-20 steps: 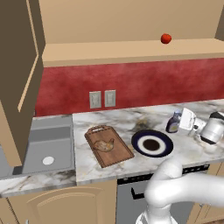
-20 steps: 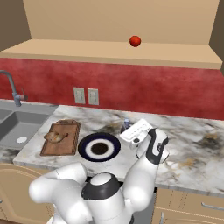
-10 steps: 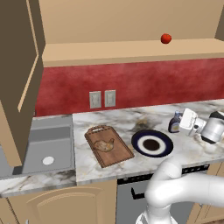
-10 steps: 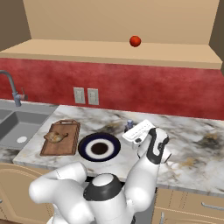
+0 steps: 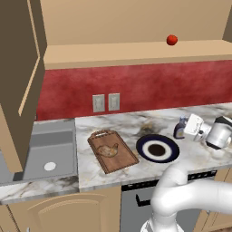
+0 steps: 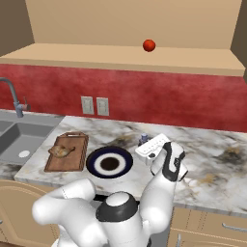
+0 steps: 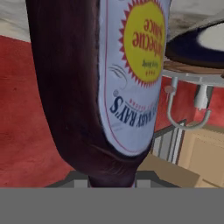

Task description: Pick the chicken drumstick from the plate and place it on the cutting board. Then pick the condiment bottle from the cabinet and place it next to the cutting board.

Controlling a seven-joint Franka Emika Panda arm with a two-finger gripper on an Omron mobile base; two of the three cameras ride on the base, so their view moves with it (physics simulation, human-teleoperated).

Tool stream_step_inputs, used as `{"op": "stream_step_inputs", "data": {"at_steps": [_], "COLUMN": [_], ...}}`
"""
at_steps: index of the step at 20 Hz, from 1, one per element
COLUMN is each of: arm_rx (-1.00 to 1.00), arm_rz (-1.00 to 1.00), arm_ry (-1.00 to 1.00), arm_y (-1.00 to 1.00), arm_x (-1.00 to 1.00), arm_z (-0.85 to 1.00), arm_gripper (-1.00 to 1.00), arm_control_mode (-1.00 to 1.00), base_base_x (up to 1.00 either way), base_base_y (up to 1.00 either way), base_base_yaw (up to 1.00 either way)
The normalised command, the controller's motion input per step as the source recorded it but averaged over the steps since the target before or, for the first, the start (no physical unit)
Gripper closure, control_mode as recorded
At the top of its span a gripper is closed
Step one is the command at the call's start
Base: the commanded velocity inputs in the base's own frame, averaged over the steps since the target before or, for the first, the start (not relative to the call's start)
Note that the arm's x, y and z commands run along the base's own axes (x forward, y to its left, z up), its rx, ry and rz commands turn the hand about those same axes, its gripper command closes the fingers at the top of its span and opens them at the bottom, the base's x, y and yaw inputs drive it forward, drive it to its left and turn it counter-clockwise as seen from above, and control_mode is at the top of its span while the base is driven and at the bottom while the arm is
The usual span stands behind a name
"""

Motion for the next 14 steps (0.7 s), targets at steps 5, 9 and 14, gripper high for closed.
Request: {"op": "stream_step_inputs", "data": {"at_steps": [5,9,14], "arm_rx": [0.0,0.0,0.0], "arm_rz": [-0.01,-0.01,-0.01], "arm_ry": [0.0,0.0,0.01], "arm_y": [0.0,-0.05,-0.11], "arm_x": [0.12,0.14,0.17], "arm_z": [-0.29,-0.22,-0.17], "arm_gripper": [1.0,1.0,1.0], "arm_control_mode": [-1.0,-1.0,-1.0], "base_base_x": [0.0,0.0,0.0], "base_base_y": [0.0,0.0,0.0], "base_base_yaw": [0.0,0.0,0.0]}}
